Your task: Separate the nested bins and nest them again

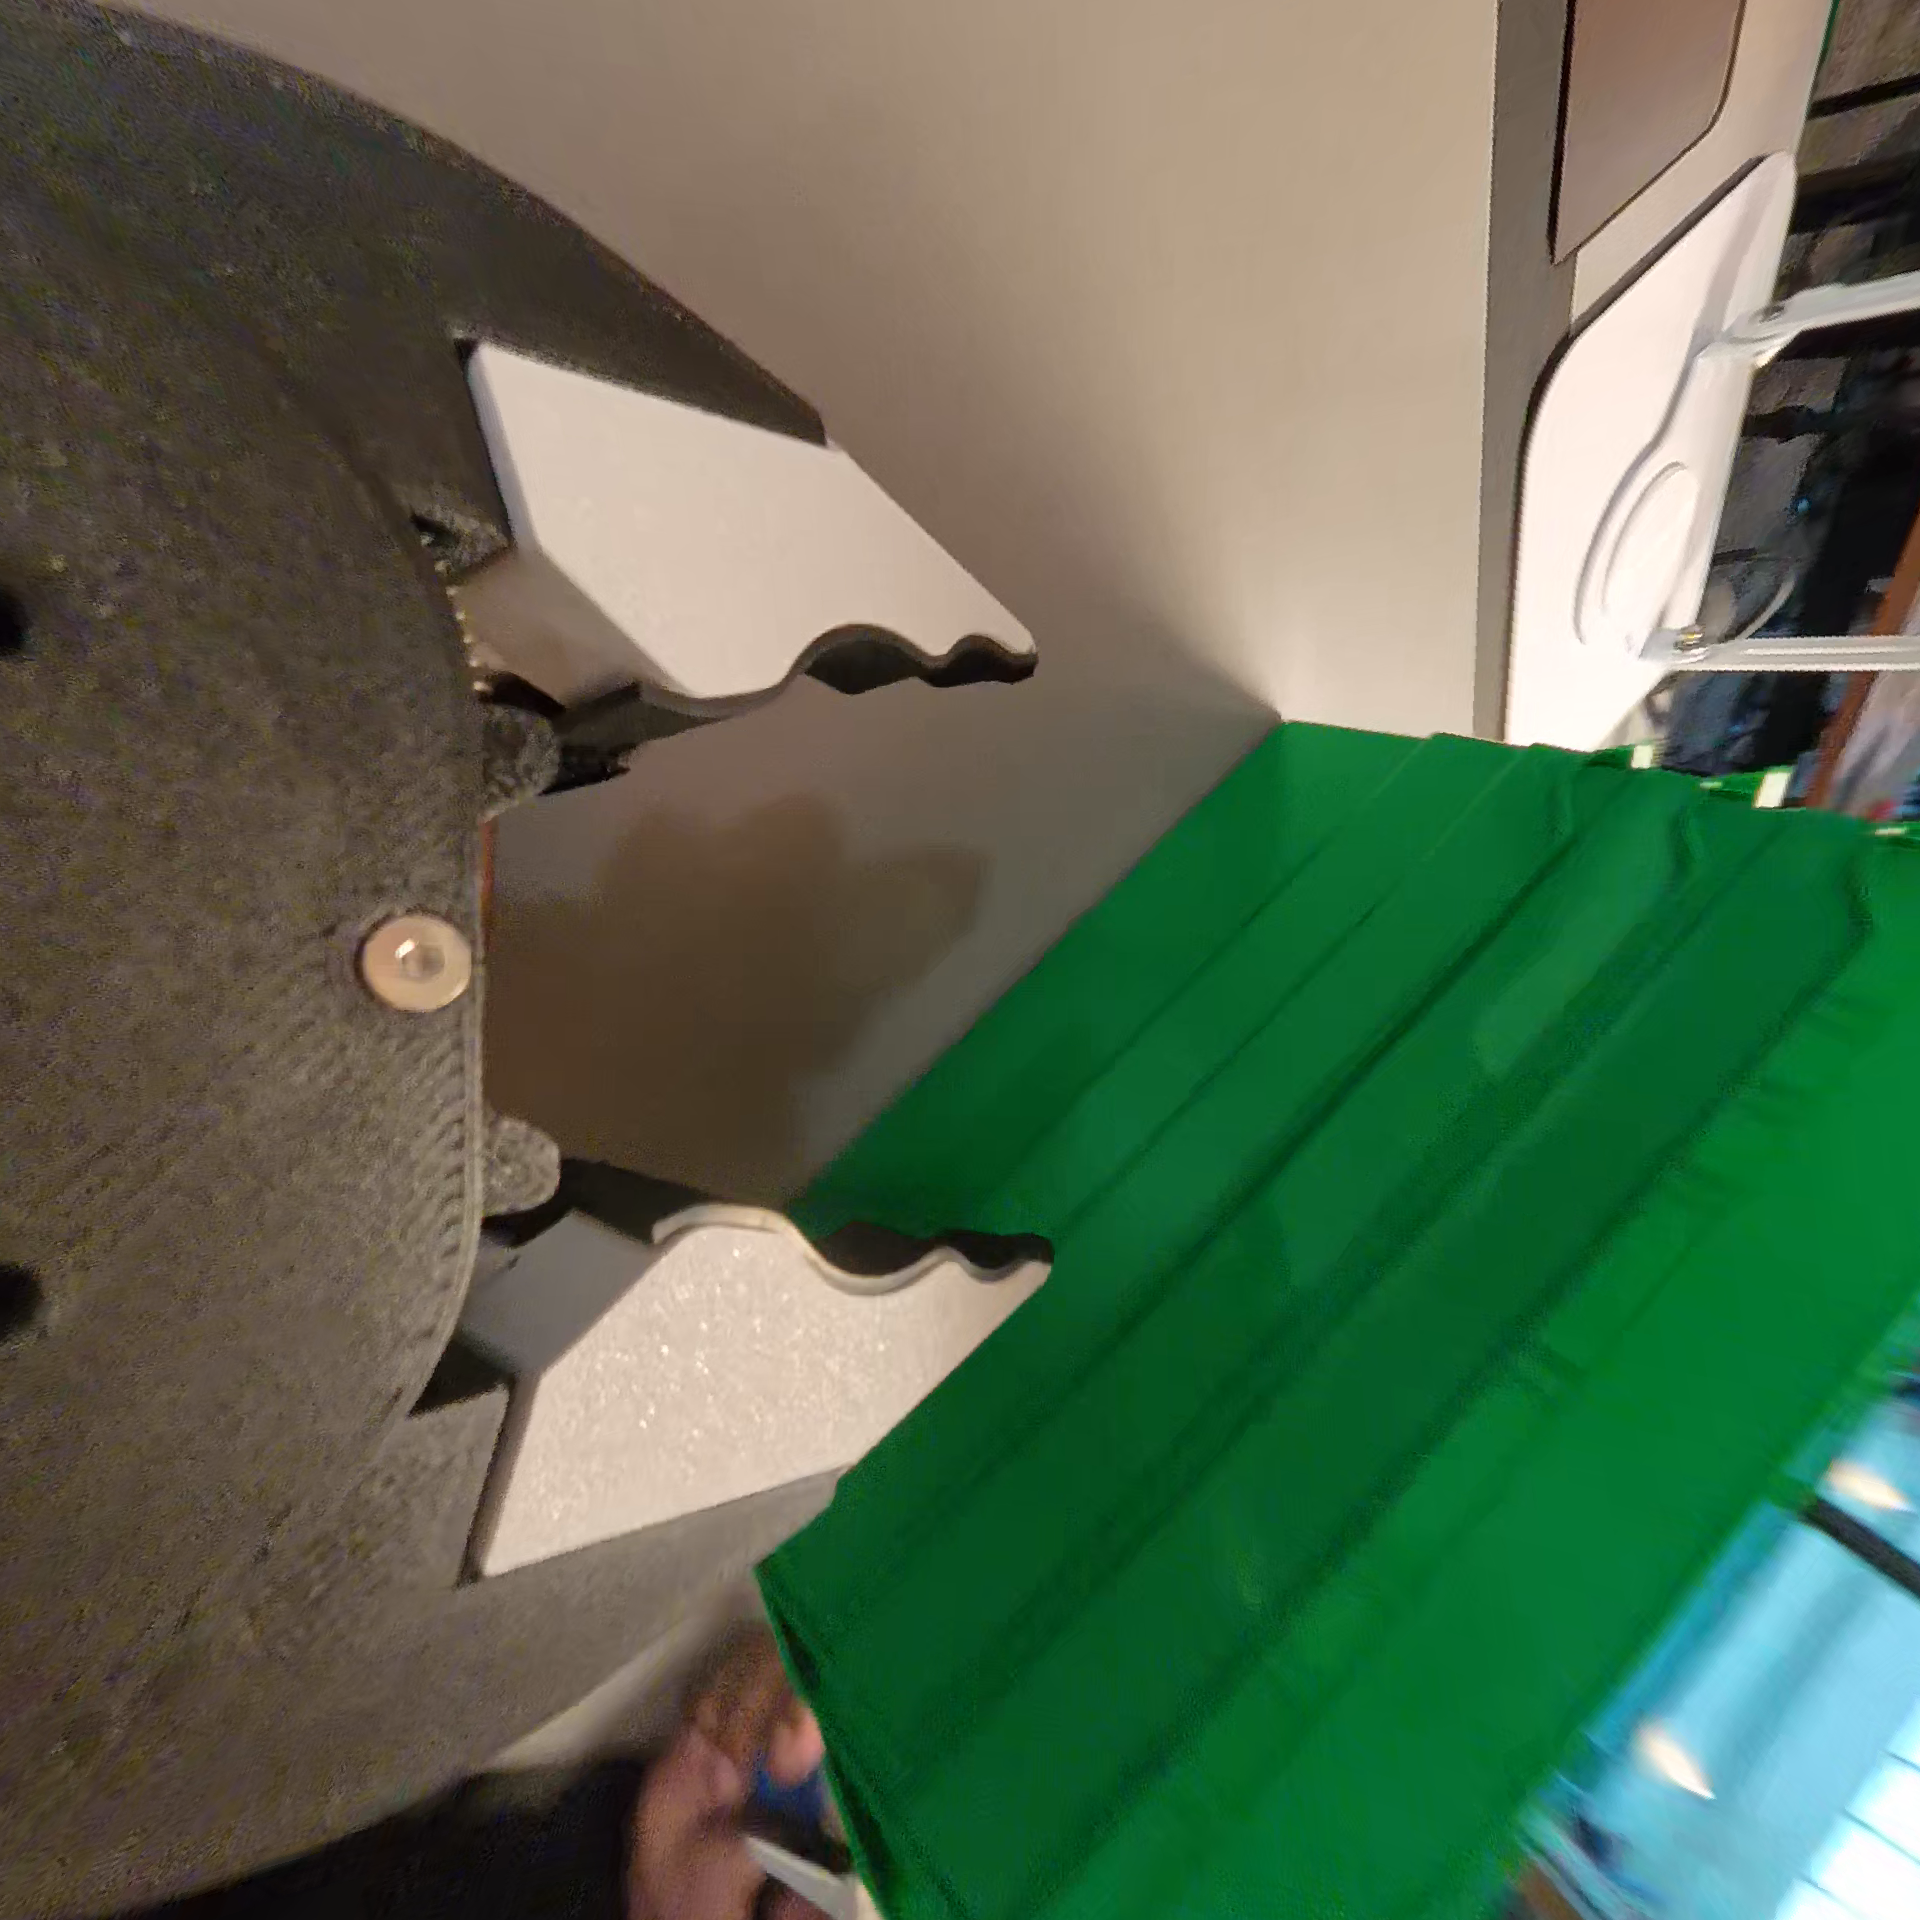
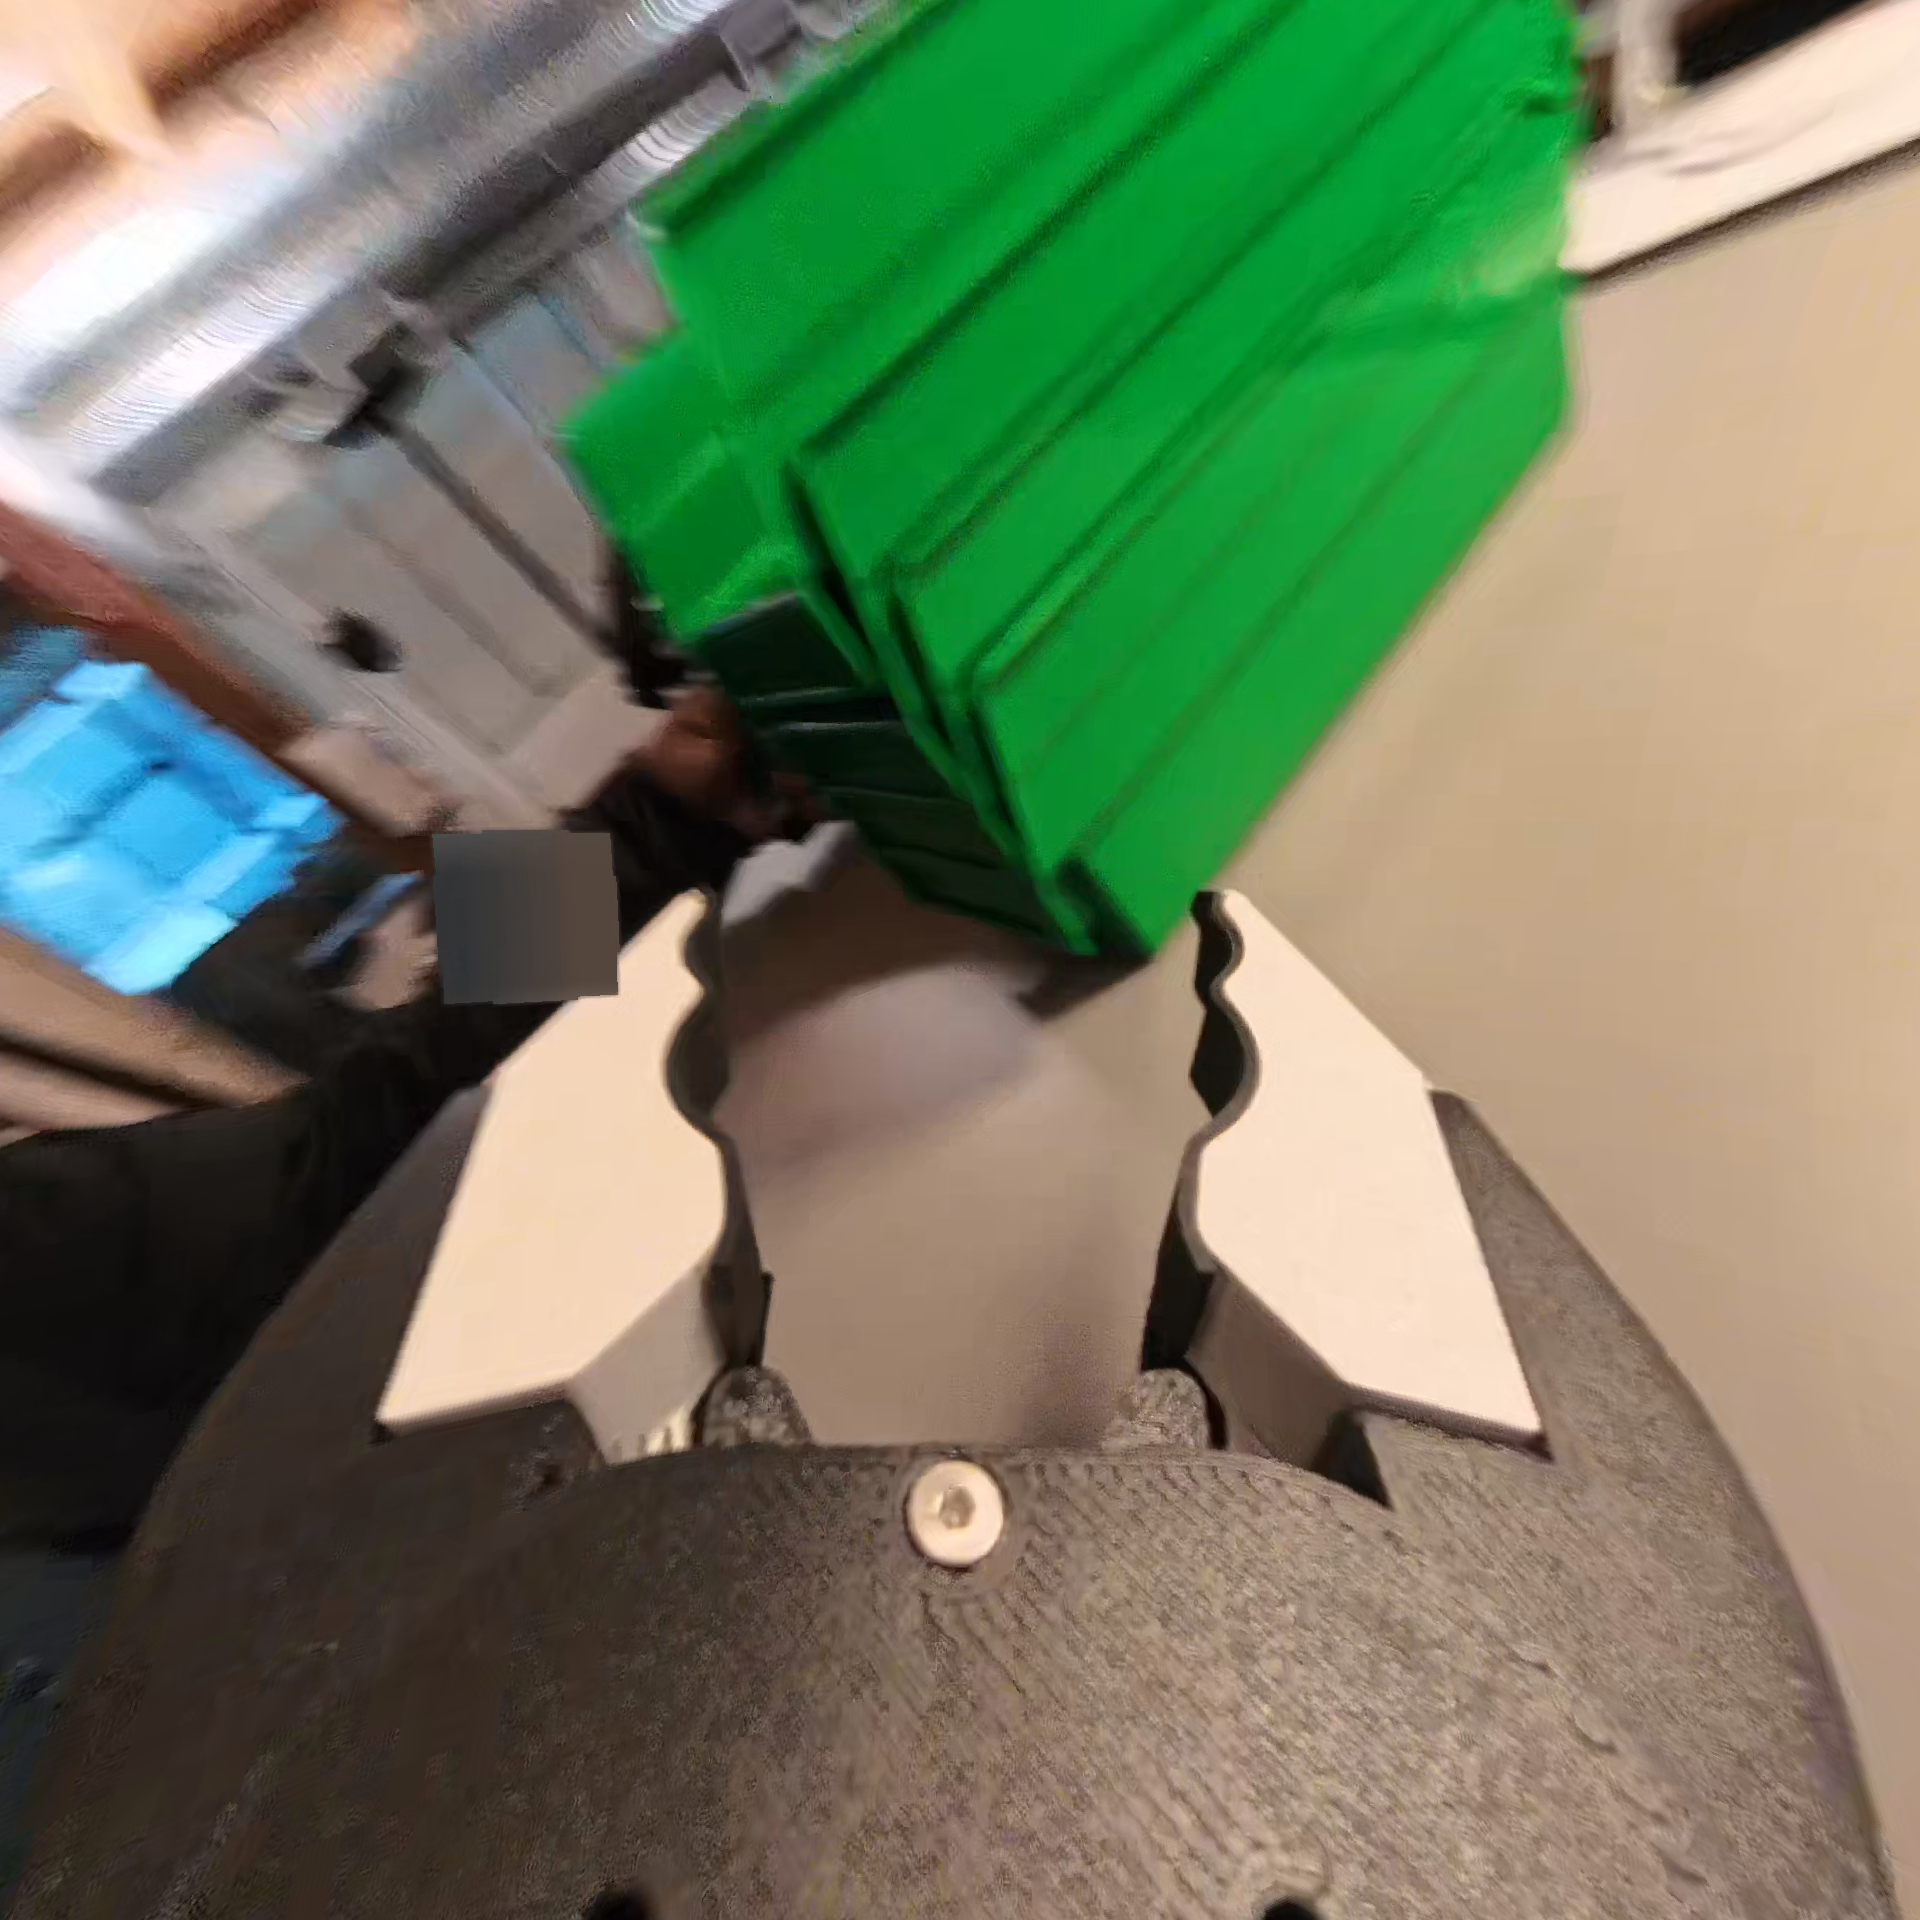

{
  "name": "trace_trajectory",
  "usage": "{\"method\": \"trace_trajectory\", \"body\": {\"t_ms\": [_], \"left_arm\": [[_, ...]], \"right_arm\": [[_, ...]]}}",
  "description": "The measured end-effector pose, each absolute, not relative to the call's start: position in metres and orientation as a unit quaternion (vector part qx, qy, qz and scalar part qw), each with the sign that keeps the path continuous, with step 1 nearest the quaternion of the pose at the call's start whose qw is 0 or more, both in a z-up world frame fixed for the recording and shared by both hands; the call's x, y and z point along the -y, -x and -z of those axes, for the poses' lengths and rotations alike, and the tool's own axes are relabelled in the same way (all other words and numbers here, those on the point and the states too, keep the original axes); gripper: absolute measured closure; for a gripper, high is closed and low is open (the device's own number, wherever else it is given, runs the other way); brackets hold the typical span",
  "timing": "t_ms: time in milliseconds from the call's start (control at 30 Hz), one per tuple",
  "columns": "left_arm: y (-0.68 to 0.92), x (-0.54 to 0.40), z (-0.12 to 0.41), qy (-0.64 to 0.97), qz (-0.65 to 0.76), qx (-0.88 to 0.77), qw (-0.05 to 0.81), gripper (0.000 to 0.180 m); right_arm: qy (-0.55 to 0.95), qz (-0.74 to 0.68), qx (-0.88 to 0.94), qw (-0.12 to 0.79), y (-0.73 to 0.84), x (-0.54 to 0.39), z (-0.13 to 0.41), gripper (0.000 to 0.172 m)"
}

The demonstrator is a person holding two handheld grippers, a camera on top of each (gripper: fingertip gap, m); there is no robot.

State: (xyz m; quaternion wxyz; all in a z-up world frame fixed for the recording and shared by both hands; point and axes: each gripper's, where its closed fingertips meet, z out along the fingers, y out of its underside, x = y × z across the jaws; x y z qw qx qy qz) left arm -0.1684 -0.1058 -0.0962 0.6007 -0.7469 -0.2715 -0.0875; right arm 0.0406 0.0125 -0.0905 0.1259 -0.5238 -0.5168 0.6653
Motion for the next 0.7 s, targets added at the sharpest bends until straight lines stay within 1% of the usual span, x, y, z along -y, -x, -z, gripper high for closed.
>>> {"method": "trace_trajectory", "body": {"t_ms": [33,67,100,133,200,267,333,400,567,600,700], "left_arm": [[0.163,0.107,0.081,0.723,0.108,0.293,0.616,0.076],[0.158,0.107,0.064,0.702,0.128,0.312,0.628,0.076],[0.153,0.106,0.048,0.689,0.139,0.327,0.632,0.076],[0.151,0.104,0.033,0.689,0.138,0.339,0.626,0.076],[0.149,0.094,0.002,0.716,0.106,0.34,0.601,0.073],[0.144,0.076,-0.028,0.748,0.07,0.325,0.574,0.073],[0.136,0.05,-0.048,0.783,0.042,0.308,0.539,0.071],[0.132,0.028,-0.048,0.818,0.011,0.307,0.487,0.068],[0.15,-0.004,-0.019,0.87,-0.068,0.329,0.361,0.056],[0.154,-0.009,-0.014,0.873,-0.074,0.338,0.344,0.05],[0.156,-0.025,-0.001,0.888,-0.059,0.344,0.3,0.047]], "right_arm": [[0.494,-0.693,0.509,0.129,-0.047,-0.012,0.077,0.084],[0.495,-0.696,0.498,0.151,-0.047,-0.02,0.074,0.087],[0.504,-0.693,0.493,0.15,-0.045,-0.023,0.076,0.086],[0.502,-0.692,0.503,0.128,-0.045,-0.017,0.079,0.085],[0.509,-0.673,0.526,0.108,-0.042,-0.009,0.089,0.084],[0.505,-0.658,0.548,0.112,-0.041,-0.002,0.093,0.083],[0.501,-0.659,0.548,0.123,-0.043,-0.002,0.091,0.083],[0.493,-0.676,0.533,0.13,-0.045,-0.006,0.084,0.084],[0.492,-0.681,0.527,0.13,-0.046,-0.008,0.082,0.083],[0.49,-0.68,0.53,0.13,-0.046,-0.007,0.082,0.083],[0.483,-0.69,0.523,0.13,-0.048,-0.009,0.079,0.083]]}}
